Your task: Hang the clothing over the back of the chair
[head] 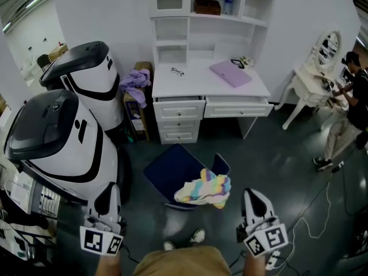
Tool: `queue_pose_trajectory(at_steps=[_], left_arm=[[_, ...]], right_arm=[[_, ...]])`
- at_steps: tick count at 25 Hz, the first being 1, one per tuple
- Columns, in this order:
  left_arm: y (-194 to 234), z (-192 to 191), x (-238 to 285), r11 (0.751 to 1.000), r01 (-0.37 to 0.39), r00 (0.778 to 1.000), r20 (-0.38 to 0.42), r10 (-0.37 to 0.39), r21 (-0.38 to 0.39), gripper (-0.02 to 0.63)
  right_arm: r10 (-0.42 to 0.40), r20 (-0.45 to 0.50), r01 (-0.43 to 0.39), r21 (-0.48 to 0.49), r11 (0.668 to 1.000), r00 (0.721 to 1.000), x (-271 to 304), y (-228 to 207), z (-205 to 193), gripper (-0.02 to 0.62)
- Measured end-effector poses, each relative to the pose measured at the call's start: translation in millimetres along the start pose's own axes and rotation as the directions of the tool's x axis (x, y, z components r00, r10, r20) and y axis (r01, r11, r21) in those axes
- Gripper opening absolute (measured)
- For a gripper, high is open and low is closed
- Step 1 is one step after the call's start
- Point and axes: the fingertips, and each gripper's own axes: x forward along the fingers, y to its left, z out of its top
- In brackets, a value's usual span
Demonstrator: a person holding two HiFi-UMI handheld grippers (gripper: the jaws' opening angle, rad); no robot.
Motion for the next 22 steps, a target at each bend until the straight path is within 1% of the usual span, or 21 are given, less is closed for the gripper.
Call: queue_pose_trajectory(at_steps=[6, 11, 22], left_arm=[[-2.4, -2.0, -5.1, 1.000, -0.001, 1.000, -0.002, 0.001, -0.001, 0.005], [-4.5, -3.3, -5.1, 1.000, -0.009, 1.000, -0.004, 0.009, -0.002, 0.005], [-19.3, -5.0, 11.5, 1.000, -0.005, 1.000, -0.006, 0.005, 0.001, 0.005]], right_arm=[[0.005, -0.006, -0.005, -0.011, 1.000, 1.000, 0.6, 2.6, -2.0, 0.003], [0.020, 0.000, -0.020, -0.045, 0.999, 1.000, 3.4, 5.3, 1.4, 0.002], [0.028, 0.008, -0.028, -0.042, 0.999, 1.000, 10.9, -15.3, 5.2, 0.003]])
